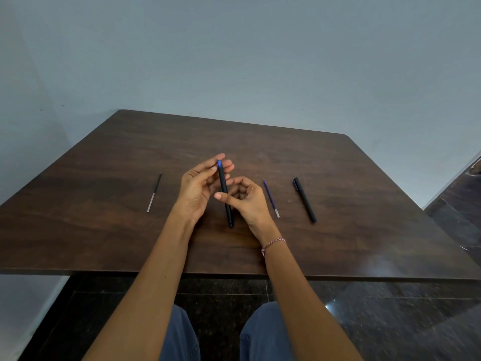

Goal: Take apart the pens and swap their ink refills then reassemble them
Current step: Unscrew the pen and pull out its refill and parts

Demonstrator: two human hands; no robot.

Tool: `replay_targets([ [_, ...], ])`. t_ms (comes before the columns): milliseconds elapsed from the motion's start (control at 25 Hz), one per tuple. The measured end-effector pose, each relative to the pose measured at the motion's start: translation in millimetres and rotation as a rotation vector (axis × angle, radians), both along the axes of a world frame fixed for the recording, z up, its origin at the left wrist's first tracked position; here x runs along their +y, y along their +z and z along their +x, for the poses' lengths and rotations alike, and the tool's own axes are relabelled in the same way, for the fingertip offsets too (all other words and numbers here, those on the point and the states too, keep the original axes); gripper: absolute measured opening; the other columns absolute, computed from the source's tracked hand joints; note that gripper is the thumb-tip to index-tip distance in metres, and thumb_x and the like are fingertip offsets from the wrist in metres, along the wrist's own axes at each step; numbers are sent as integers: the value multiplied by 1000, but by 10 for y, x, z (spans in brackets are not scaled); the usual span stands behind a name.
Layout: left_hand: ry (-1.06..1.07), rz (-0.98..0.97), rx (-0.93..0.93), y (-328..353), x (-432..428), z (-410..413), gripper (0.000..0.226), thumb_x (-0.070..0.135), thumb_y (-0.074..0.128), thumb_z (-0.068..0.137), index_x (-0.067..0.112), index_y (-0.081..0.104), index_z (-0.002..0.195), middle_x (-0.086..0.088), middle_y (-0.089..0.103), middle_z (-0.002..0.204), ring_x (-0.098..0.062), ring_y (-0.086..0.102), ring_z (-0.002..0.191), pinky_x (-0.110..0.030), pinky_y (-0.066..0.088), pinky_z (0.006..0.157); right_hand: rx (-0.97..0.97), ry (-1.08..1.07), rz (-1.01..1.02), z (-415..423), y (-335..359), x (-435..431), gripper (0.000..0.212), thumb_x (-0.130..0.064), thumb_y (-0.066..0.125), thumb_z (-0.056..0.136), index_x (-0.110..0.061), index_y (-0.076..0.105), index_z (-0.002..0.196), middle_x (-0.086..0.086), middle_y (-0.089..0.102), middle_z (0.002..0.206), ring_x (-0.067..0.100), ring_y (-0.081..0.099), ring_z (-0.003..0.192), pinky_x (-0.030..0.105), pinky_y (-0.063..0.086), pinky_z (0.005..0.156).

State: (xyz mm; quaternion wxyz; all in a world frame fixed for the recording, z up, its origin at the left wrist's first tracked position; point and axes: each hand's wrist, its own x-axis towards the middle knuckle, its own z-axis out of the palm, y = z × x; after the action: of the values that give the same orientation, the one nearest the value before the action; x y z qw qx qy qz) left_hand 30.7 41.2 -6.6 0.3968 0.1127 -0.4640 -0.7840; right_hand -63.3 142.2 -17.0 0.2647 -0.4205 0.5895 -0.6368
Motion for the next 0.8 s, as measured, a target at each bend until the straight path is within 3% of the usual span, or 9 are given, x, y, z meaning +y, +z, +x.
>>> replay_targets([
  [320,146,-34,-49,51,27,8,24,-2,62,82,14,68,98,5,74,79,-5,69,80,-17,54,70,18,-17,-8,-18,-20,-15,31,-15,85,67,-24,65,90,-9,61,67,6,57,65,20,48,65],
  [440,143,-22,-58,36,29,-4,18,5,63,84,13,69,98,6,72,77,-7,66,75,-18,55,68,35,-5,0,-15,-15,-5,31,-15,84,67,-26,66,90,-10,62,66,4,57,63,19,48,63],
  [560,57,21,-11,10,3,11,21,11,51,93,8,69,104,-3,74,87,-16,69,87,-23,56,72,37,-10,1,-5,-10,5,31,-14,84,68,-25,65,91,-9,64,66,6,59,64,23,51,64],
  [680,-25,14,28,-1,-4,8,31,1,38,94,3,65,111,-12,72,105,-25,66,106,-25,55,78,25,-13,-13,-3,-9,8,32,-11,82,70,-21,63,94,-6,66,68,14,63,70,35,54,75],
  [800,-36,15,35,9,10,-2,31,-3,41,93,6,68,106,-12,73,102,-26,67,104,-25,56,77,-7,3,-32,-2,-3,9,32,-8,81,71,-18,63,95,-2,67,70,17,66,73,36,54,80],
])
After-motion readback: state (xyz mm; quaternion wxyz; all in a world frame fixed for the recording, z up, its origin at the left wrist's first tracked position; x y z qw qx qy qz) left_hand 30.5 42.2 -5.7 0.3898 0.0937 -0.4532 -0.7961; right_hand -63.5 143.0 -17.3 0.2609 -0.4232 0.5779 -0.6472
